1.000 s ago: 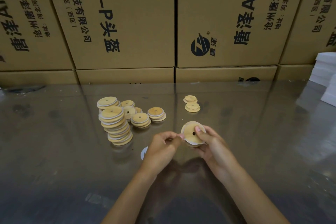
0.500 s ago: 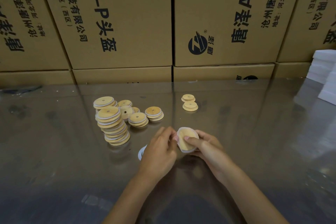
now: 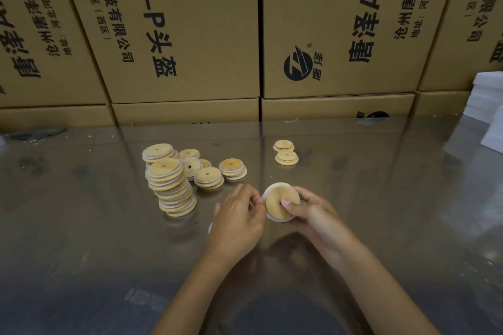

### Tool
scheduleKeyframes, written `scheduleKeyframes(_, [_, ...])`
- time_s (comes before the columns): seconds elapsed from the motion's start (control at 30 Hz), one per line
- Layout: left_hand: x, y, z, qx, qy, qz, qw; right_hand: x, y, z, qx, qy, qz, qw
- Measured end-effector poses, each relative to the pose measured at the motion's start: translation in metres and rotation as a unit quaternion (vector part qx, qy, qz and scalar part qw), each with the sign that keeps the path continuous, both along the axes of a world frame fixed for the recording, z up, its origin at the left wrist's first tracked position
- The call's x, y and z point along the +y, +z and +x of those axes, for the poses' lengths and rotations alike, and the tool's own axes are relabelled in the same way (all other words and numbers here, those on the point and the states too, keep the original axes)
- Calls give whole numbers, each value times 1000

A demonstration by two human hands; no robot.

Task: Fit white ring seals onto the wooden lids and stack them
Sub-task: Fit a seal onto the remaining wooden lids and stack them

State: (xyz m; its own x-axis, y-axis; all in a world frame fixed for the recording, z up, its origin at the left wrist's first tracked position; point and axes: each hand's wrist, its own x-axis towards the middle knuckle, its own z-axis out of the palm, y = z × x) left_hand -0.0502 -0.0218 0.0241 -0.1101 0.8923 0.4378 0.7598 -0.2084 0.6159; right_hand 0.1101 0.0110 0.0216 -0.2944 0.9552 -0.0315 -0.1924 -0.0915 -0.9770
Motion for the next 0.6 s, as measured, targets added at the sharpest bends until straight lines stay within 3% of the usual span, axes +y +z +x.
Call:
scheduleKeyframes(0.27, [0, -1, 1, -89, -110, -27, 990, 4, -2, 3, 70, 6, -44, 997])
scheduleKeyframes(0.6, [4, -4, -1, -134, -62, 9, 989, 4, -1, 3, 61, 42, -78, 994])
